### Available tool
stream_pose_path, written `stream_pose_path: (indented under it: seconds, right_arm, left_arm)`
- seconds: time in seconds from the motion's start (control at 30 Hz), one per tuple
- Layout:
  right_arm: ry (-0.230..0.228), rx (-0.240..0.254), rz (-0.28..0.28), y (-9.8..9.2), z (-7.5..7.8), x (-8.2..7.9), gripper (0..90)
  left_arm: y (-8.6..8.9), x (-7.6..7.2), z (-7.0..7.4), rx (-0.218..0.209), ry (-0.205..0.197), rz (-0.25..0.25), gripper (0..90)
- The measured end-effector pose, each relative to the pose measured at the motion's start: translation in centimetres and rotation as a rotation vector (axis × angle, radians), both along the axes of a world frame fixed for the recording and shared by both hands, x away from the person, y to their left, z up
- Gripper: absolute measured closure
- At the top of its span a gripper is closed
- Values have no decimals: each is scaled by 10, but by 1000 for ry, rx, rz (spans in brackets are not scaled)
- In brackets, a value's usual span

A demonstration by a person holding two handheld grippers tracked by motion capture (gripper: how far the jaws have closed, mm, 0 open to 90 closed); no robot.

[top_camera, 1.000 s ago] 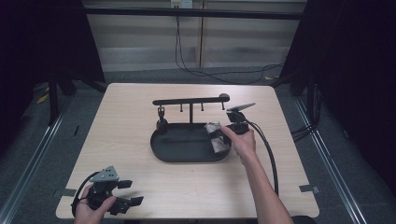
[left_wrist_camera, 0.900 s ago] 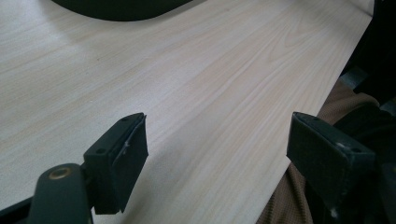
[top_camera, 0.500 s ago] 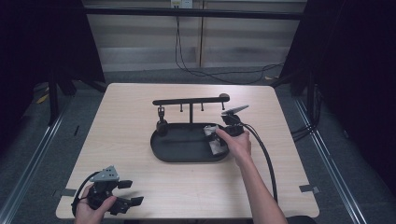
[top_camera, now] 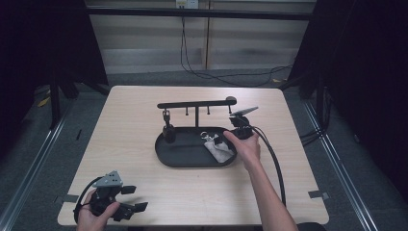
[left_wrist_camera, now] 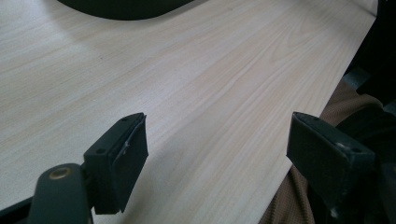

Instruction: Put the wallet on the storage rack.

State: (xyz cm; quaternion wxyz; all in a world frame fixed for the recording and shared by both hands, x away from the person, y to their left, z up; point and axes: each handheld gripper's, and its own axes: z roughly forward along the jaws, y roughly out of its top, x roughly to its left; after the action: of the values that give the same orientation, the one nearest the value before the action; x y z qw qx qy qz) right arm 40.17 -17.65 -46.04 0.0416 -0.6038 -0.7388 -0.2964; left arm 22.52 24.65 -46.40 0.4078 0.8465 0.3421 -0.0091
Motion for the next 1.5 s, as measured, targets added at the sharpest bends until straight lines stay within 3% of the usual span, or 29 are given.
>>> stream_pose_path:
  seconds: [0.23, 0.8, 1.07, 1.1, 1.27, 1.5]
  right_arm:
    - [-34, 4, 17, -6, 11, -6, 260]
    - [-120, -4, 53, -24, 26, -28, 252]
    - [-183, -10, 47, -48, 23, -57, 265]
    - [-194, -24, 45, -51, 23, -63, 266]
    - [-239, -8, 30, -67, 23, -89, 268]
    - [-307, -52, 3, -88, 21, -130, 268]
  left_arm:
    - [1, 2, -1, 5, 4, 38, 204]
    - [5, 3, -1, -15, 17, 59, 203]
    - [9, 5, -1, -29, 17, 106, 203]
    - [9, 5, -1, -31, 16, 112, 203]
    - [11, 6, -1, -39, 16, 129, 203]
    - [13, 8, -1, -40, 14, 139, 203]
